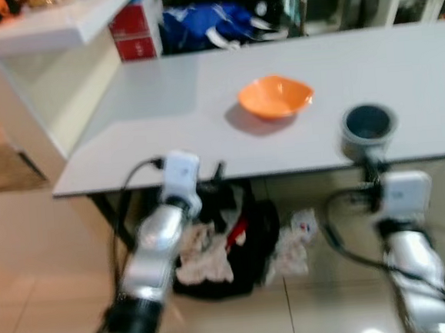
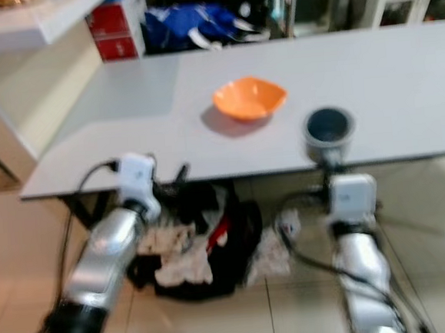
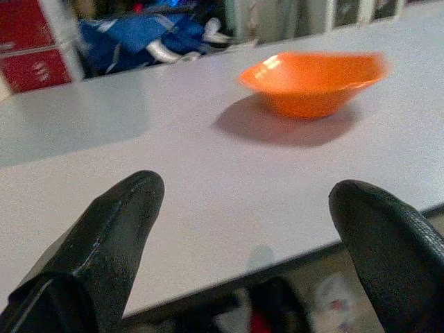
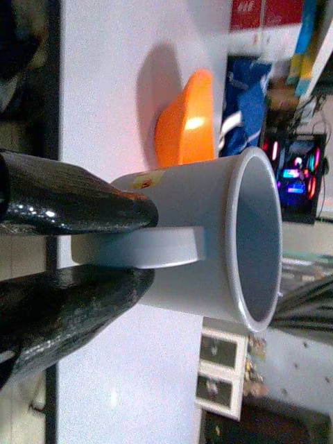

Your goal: Setting the table

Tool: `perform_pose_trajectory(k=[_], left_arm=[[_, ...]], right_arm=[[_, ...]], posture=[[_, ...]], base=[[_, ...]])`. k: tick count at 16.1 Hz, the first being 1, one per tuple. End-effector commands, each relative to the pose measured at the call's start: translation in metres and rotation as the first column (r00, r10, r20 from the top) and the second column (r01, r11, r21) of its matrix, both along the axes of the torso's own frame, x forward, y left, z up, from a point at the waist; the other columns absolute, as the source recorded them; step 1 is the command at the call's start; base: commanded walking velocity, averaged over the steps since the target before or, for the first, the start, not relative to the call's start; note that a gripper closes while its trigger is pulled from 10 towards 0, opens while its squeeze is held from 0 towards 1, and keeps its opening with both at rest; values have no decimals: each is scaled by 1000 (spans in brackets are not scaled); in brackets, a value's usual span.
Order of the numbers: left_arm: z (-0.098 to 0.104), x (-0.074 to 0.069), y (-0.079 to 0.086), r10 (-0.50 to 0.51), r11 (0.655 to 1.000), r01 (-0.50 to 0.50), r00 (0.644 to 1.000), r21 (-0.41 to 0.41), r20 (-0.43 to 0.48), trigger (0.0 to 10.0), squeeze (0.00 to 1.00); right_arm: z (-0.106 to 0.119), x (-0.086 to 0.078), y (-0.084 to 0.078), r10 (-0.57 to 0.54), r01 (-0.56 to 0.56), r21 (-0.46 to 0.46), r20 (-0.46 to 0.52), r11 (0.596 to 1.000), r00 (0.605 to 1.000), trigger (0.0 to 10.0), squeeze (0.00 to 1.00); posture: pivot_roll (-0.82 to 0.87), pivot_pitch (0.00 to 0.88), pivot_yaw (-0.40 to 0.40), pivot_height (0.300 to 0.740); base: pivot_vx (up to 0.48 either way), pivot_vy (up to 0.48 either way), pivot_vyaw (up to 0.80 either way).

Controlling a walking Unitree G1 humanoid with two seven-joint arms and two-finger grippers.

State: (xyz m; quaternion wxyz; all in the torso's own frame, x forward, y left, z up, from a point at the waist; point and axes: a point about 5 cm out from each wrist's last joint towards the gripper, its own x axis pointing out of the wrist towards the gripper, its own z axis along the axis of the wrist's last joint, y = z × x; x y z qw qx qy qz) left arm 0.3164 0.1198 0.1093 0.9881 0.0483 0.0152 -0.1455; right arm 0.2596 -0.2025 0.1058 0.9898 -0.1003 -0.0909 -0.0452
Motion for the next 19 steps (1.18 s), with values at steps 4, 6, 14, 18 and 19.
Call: perform_pose_trajectory(k=[4,6,14,18,19], left_arm=[[15,6,-4,-14,1000,14,998,-2,63,10000,0],[17,6,-5,-11,1000,12,998,-16,69,10000,0],[11,5,-5,-6,1000,6,999,12,41,10000,0],[8,4,-4,-9,1000,8,999,22,32,10000,0],[8,4,-4,-10,1000,9,999,23,32,10000,0]], right_arm=[[19,3,-20,-83,84,-5,76,996,994,0,0],[18,4,-21,-88,89,-4,69,996,994,0,0],[11,2,-15,-70,70,-5,40,998,997,0,0],[8,1,-12,-60,60,-5,31,998,998,0,0],[8,1,-12,-59,59,-5,30,998,998,0,0]], posture=[[-43,0,75,740],[-43,0,76,740],[-41,0,78,740],[-42,0,77,740],[-41,0,77,740]], base=[[240,0,0],[0,0,0],[230,-382,0],[322,-352,0],[322,-352,0]])
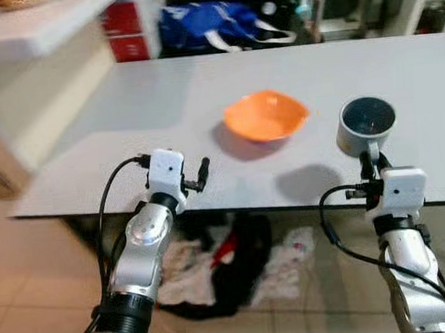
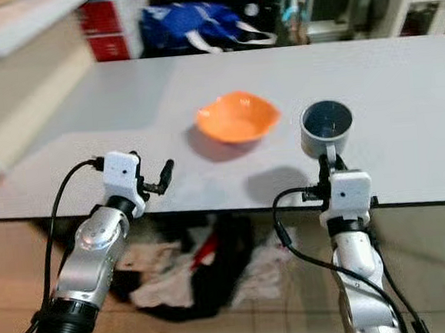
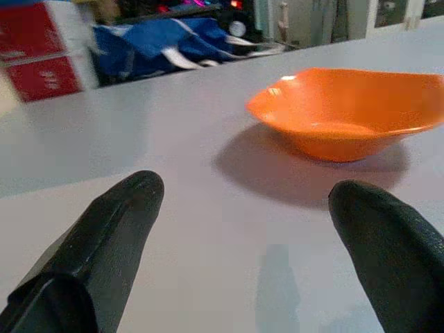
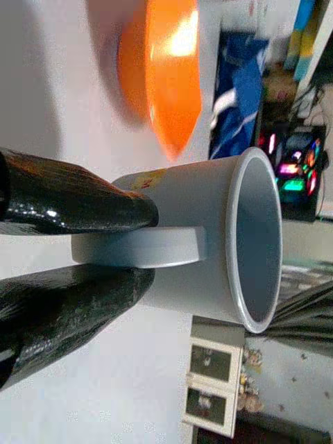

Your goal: Setting the table

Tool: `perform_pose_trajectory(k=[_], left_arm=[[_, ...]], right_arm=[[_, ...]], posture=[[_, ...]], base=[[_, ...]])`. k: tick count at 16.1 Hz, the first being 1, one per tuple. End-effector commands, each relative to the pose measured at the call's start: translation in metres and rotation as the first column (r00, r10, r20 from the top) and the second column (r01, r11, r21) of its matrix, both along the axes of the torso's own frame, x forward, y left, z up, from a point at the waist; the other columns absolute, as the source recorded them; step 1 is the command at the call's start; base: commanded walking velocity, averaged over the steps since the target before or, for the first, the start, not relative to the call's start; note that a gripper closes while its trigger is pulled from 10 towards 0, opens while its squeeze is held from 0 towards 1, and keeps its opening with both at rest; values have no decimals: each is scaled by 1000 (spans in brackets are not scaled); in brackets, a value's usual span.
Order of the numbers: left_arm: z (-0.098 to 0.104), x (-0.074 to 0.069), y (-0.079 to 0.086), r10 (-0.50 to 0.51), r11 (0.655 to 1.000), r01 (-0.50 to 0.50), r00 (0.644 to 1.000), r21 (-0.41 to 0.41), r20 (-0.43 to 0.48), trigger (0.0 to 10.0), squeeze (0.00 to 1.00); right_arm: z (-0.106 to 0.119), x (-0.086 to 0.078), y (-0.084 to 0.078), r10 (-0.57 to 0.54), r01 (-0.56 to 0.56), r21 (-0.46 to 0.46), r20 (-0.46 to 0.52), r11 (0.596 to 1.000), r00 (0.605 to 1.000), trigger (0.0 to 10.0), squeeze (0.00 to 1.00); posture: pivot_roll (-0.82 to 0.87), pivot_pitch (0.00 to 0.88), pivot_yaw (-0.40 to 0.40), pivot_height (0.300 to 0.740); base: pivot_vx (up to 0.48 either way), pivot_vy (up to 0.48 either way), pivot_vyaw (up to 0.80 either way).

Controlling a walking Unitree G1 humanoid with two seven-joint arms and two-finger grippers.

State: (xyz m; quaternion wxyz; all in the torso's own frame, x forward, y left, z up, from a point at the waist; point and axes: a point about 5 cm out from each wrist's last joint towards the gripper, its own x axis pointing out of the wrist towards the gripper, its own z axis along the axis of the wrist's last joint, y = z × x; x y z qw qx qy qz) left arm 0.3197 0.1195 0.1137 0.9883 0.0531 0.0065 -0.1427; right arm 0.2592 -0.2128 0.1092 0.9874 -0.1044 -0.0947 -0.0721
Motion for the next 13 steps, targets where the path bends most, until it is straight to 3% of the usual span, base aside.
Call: perform_pose_trajectory(k=[1,5,10,13], left_arm=[[3,1,-4,-17,1000,16,1000,19,13,10000,0],[3,2,-4,-26,999,25,1000,28,16,10000,0],[8,1,-7,-48,998,46,998,35,49,10000,0],[10,1,-10,-60,998,59,997,21,55,10000,0]], right_arm=[[5,2,-1,-2,2,-4,17,1000,1000,0,0],[6,4,0,5,-5,-7,17,1000,1000,0,0],[13,9,1,17,-16,-11,40,1000,999,0,0],[21,21,9,57,-57,2,62,998,996,0,0]], posture=[[-41,0,77,740],[-42,0,76,740],[-41,0,77,740],[-44,0,81,740]], base=[[319,-352,0],[324,-351,0],[0,0,0],[0,0,0]])
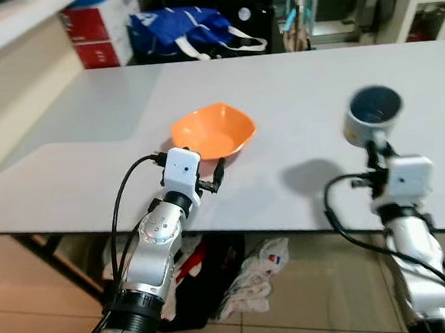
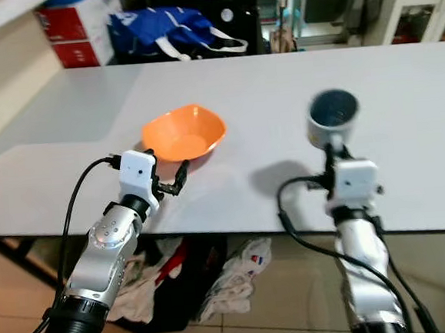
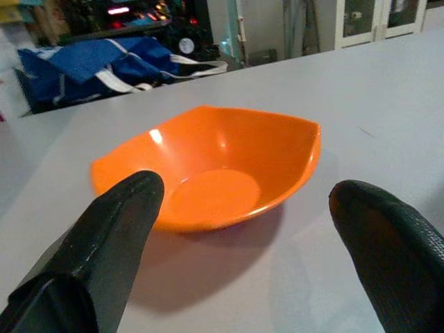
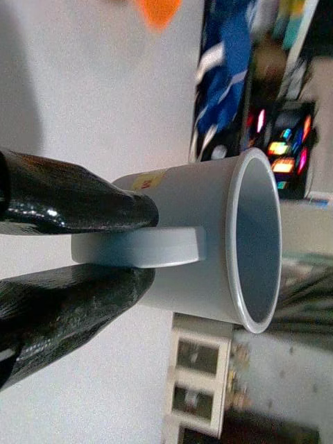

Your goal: Setting the table

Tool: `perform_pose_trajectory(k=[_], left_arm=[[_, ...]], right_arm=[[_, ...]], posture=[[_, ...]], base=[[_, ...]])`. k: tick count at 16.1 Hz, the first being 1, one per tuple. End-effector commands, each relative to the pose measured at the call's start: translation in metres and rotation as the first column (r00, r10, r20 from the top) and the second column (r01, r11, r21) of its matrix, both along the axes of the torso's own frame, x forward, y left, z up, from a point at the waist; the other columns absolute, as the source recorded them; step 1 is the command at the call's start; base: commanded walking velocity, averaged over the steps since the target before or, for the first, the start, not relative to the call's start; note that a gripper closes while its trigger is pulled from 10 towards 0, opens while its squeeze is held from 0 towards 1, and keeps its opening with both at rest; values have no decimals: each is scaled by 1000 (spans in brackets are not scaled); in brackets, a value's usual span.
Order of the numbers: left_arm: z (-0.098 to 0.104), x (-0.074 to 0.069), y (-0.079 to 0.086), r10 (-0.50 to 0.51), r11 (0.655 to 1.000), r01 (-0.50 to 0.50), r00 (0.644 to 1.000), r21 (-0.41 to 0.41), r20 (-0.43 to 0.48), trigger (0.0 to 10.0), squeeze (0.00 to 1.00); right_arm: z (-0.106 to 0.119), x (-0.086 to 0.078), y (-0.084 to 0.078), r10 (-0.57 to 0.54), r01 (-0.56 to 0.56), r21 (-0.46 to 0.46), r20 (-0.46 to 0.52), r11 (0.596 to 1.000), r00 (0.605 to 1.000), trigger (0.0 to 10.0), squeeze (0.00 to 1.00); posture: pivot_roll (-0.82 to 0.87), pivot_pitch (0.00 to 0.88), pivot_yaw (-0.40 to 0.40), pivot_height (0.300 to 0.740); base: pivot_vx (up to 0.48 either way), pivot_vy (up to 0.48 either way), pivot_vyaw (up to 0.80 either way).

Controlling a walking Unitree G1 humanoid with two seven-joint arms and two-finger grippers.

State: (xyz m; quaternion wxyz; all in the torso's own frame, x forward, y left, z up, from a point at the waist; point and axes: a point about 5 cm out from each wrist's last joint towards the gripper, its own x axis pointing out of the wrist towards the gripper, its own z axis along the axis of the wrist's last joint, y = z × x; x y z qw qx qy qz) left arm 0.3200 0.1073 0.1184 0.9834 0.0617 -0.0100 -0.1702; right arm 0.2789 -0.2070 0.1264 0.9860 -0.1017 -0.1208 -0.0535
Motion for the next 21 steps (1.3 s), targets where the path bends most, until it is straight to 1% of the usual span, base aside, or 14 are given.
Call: perform_pose_trajectory(k=[1,4,7,8,11,12,13,14,15,17,18,19,20,21], left_arm=[[6,1,1,-8,1000,8,1000,8,27,10000,0],[9,-1,0,-13,1000,12,999,13,38,10000,0],[9,-4,3,-9,1000,9,999,18,33,10000,0],[10,-6,5,-9,1000,8,999,24,31,10000,0],[13,-11,12,7,1000,-8,999,26,38,10000,0],[14,-13,14,14,1000,-15,999,24,39,10000,0],[19,-19,15,4,999,-6,999,32,53,10000,0],[33,-26,5,-78,997,75,993,33,94,10000,0],[36,-28,3,-95,995,92,990,33,100,10000,0],[72,-38,-18,-272,962,271,953,27,134,10000,0],[80,-39,-20,-303,953,302,943,28,137,10000,0],[82,-38,-20,-311,950,311,941,25,133,10000,0],[87,-38,-23,-348,937,348,930,25,115,10000,0],[92,-40,-28,-394,918,397,914,-3,97,10000,0]], right_arm=[[6,8,7,33,-33,9,17,999,999,0,0],[14,32,13,57,-57,80,-2,995,998,0,0],[26,58,27,95,-94,92,-7,991,995,0,0],[31,70,32,96,-95,88,-8,992,995,0,0],[39,87,39,113,-112,94,-11,989,993,0,0],[40,90,40,112,-110,94,-18,989,993,0,0],[40,97,40,104,-101,92,-35,991,994,0,0],[40,100,39,99,-94,90,-42,991,994,0,0],[40,101,39,98,-94,90,-42,992,994,0,0],[32,100,35,77,-73,68,-62,995,995,0,0],[30,100,33,70,-65,67,-67,996,995,0,0],[29,100,32,66,-62,64,-69,996,995,0,0],[28,100,31,60,-56,60,-68,997,996,0,0],[27,99,29,52,-48,54,-68,997,996,0,0]], posture=[[-41,0,79,740],[-14,0,72,740],[29,0,64,740],[44,0,61,740],[88,0,45,740],[97,0,42,740],[109,0,39,740],[113,0,38,740],[113,0,38,740],[124,0,41,740],[124,0,44,740],[121,0,48,740],[118,0,53,740],[118,0,56,740]], base=[[0,0,0],[0,0,0],[0,0,0],[0,0,0],[0,0,0],[472,0,0],[480,0,0],[480,0,0],[480,0,0],[480,0,0],[480,0,0],[480,0,0],[446,0,0],[0,0,0]])
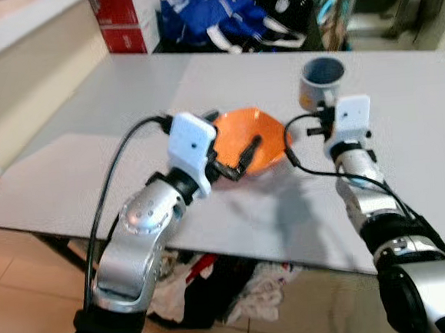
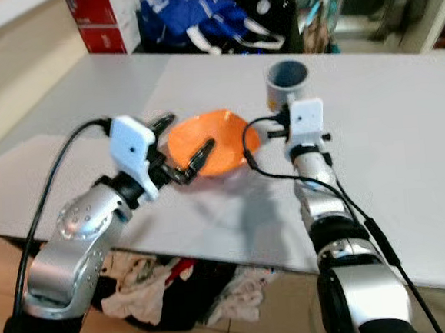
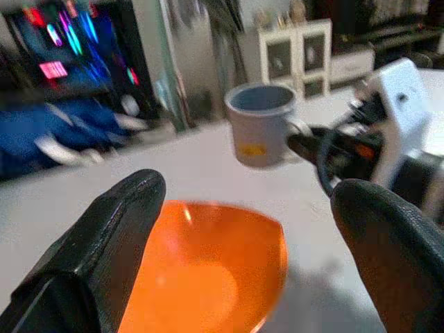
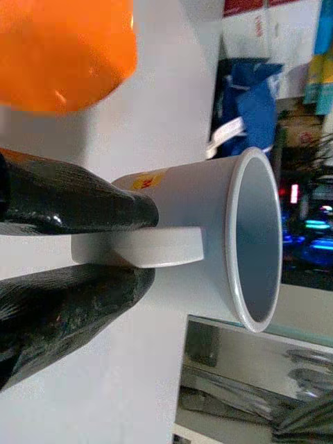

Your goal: Setting the table

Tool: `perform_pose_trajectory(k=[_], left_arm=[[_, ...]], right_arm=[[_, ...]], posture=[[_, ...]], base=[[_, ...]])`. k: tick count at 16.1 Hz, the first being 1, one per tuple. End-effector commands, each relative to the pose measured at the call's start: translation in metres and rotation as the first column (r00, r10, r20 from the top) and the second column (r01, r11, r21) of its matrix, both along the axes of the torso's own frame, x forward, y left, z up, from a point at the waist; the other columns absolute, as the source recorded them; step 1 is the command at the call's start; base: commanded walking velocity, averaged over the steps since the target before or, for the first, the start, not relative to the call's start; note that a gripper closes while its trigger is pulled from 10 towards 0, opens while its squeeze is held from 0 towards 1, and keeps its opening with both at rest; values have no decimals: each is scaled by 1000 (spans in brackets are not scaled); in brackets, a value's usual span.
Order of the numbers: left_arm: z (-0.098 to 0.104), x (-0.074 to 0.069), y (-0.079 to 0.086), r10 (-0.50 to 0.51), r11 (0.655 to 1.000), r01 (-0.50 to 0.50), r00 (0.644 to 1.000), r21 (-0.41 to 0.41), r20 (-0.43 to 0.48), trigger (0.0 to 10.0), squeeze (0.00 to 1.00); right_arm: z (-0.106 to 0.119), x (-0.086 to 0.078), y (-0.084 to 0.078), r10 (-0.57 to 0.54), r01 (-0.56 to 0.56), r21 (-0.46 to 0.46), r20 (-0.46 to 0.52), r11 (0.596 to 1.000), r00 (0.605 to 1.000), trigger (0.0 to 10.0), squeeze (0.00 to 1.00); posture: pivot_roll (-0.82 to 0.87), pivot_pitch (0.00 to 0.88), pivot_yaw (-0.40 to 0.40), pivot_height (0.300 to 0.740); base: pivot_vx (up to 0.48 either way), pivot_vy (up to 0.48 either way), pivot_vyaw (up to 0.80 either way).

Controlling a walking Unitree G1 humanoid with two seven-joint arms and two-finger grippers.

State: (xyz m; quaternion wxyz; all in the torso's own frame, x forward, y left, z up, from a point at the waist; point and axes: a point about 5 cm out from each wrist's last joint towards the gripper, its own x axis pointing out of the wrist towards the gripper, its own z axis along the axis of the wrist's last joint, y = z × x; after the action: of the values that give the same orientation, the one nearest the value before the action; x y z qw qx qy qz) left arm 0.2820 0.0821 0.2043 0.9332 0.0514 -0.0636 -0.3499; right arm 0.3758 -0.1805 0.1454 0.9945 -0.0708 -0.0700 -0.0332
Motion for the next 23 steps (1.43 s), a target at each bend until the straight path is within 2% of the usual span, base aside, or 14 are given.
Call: perform_pose_trajectory(k=[1,3,4,7,9,11,15,21,23], left_arm=[[14,-4,-9,-95,995,95,995,0,-12,10000,0],[29,-6,-16,-190,982,190,981,5,-23,10000,0],[37,-5,-17,-214,977,213,976,-27,-42,10000,0],[45,-1,-18,-228,973,226,973,-33,-48,10000,0],[47,-1,-20,-240,970,236,967,-61,-86,10000,0],[56,0,-25,-293,954,280,946,-108,-139,10000,0],[50,3,-26,-338,940,313,910,-134,-239,10000,0],[50,0,-20,-329,943,300,902,-141,-279,10000,0],[53,-4,-20,-346,937,316,896,-147,-280,10000,0]], right_arm=[[6,2,1,-3,3,-12,28,1000,1000,0,0],[2,1,-2,-20,20,-22,20,1000,1000,0,0],[1,1,-4,-28,28,-19,18,999,999,0,0],[-3,-2,-9,-55,55,-29,10,998,998,0,0],[-6,-2,-10,-53,53,-29,-2,998,999,0,0],[-9,0,-10,-44,44,-23,-42,999,998,0,0],[-16,1,-8,-55,51,-43,-94,998,994,0,0],[-26,-3,-14,-90,81,-68,-143,994,986,0,0],[-29,-3,-15,-99,92,-51,-164,994,981,0,0]], posture=[[118,0,59,740],[114,0,71,740],[112,0,77,740],[101,0,84,740],[102,0,78,740],[116,0,72,740],[132,0,85,740],[152,8,88,740],[160,14,92,740]], base=[[0,0,0],[0,0,0],[0,0,0],[0,0,0],[0,0,0],[0,0,0],[0,0,0],[0,0,0],[0,0,0]])
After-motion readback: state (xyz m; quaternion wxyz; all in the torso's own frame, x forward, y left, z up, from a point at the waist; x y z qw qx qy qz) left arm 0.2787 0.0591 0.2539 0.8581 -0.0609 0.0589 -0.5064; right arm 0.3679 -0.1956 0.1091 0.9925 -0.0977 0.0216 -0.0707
